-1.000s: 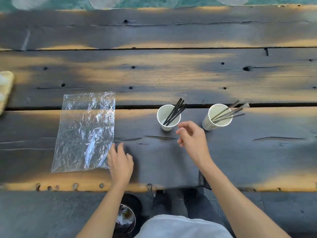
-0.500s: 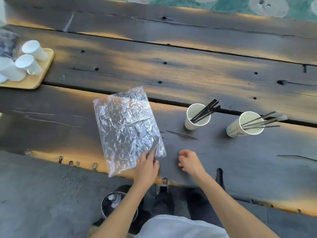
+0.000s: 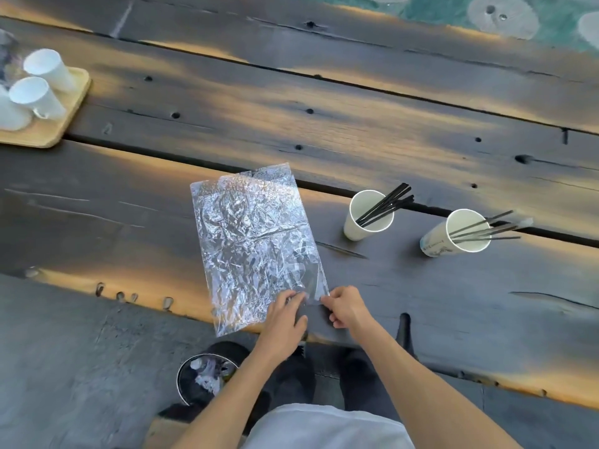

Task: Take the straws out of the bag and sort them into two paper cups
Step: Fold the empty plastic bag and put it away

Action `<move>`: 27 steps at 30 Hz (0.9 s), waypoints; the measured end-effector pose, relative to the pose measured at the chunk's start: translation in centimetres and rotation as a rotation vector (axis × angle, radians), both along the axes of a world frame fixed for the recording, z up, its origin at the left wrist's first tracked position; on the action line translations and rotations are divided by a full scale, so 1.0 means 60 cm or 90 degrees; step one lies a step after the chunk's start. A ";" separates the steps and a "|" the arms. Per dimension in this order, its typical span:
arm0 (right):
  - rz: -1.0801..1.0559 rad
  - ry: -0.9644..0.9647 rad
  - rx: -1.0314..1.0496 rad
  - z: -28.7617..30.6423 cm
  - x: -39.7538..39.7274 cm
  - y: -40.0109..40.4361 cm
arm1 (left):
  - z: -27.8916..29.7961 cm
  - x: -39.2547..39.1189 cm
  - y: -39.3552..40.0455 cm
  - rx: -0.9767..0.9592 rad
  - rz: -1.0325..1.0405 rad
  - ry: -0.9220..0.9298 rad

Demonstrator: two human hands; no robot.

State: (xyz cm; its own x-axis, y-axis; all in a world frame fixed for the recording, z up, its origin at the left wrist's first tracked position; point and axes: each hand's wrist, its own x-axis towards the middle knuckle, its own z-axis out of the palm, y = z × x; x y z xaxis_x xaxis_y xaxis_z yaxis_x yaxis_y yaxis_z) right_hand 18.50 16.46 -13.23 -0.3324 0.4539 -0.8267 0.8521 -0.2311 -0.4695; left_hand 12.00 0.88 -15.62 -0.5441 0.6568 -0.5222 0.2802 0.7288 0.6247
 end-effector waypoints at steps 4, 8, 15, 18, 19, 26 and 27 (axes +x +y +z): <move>0.058 -0.041 0.112 -0.001 0.018 0.018 | 0.003 -0.009 -0.010 -0.040 -0.015 0.079; 0.088 -0.060 0.129 -0.004 0.034 0.031 | 0.008 -0.025 -0.045 -0.051 0.043 0.151; 0.178 -0.133 0.174 -0.015 0.046 0.035 | 0.005 -0.081 -0.159 -0.091 0.191 0.131; 0.181 -0.115 0.214 -0.015 0.041 0.034 | 0.009 -0.099 -0.171 -0.103 0.200 0.105; 0.176 -0.090 0.218 -0.012 0.033 0.030 | 0.009 -0.106 -0.167 -0.099 0.217 0.099; 0.131 0.088 0.157 0.001 -0.057 0.017 | 0.041 -0.203 -0.079 -0.003 0.447 0.035; 0.131 0.104 0.149 0.002 -0.071 0.022 | 0.042 -0.225 -0.068 0.006 0.478 0.028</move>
